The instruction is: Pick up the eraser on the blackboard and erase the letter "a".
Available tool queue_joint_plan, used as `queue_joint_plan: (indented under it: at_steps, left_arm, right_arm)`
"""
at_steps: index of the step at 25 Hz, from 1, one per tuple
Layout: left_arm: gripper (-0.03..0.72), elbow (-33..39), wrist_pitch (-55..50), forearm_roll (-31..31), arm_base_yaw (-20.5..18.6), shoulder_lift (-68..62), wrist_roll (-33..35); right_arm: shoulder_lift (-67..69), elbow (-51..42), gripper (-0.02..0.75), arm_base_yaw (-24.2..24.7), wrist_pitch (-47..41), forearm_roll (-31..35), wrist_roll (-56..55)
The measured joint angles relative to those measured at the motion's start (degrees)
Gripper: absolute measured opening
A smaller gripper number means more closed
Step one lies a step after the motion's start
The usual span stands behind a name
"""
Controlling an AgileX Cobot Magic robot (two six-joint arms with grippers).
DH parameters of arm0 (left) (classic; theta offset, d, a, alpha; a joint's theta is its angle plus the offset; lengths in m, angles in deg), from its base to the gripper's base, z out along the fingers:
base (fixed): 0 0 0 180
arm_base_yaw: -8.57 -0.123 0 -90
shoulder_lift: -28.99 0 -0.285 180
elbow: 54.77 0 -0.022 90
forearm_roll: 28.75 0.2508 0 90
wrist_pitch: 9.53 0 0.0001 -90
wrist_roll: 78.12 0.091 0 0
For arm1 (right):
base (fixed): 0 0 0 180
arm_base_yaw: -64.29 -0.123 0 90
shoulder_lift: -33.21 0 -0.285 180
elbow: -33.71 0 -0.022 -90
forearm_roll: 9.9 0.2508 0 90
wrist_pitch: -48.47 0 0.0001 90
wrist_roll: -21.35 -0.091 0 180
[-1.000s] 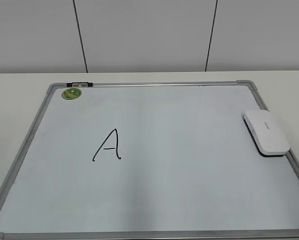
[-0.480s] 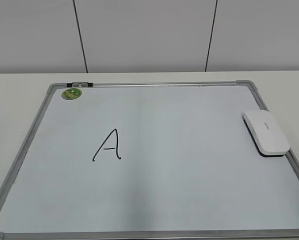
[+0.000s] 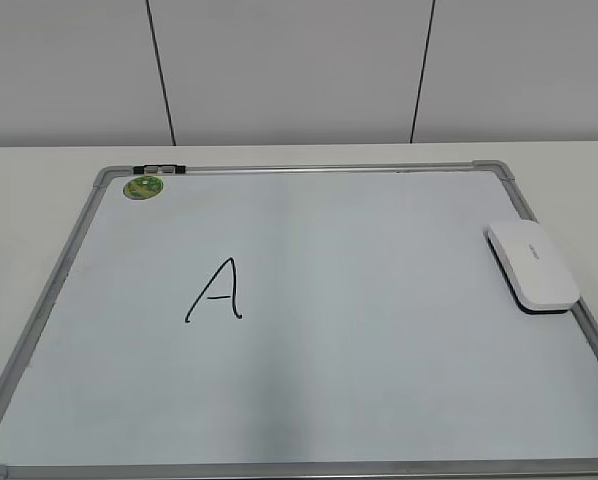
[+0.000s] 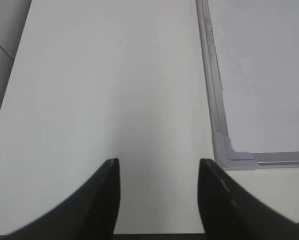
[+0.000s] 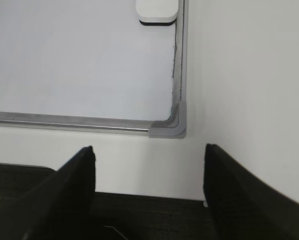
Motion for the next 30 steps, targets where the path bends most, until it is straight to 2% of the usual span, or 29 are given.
queue_joint_plan:
  at_steps: [8, 15, 23, 30]
  left_arm:
    - [0.368, 0.0, 0.0, -0.12, 2.07, 0.0, 0.0]
    - [0.339, 0.0, 0.0, -3.36, 3.83, 0.0, 2.7]
    - [0.284, 0.0, 0.0, -3.59, 3.93, 0.0, 2.95]
    - [0.274, 0.0, 0.0, -3.59, 3.93, 0.0, 2.95]
  right_arm:
    - [0.0, 0.0, 0.502, 0.0, 0.0, 0.0, 0.0]
    - [0.0, 0.0, 0.502, 0.0, 0.0, 0.0, 0.0]
    - [0.0, 0.0, 0.502, 0.0, 0.0, 0.53, 0.0]
    - [0.0, 0.0, 0.502, 0.0, 0.0, 0.97, -0.1]
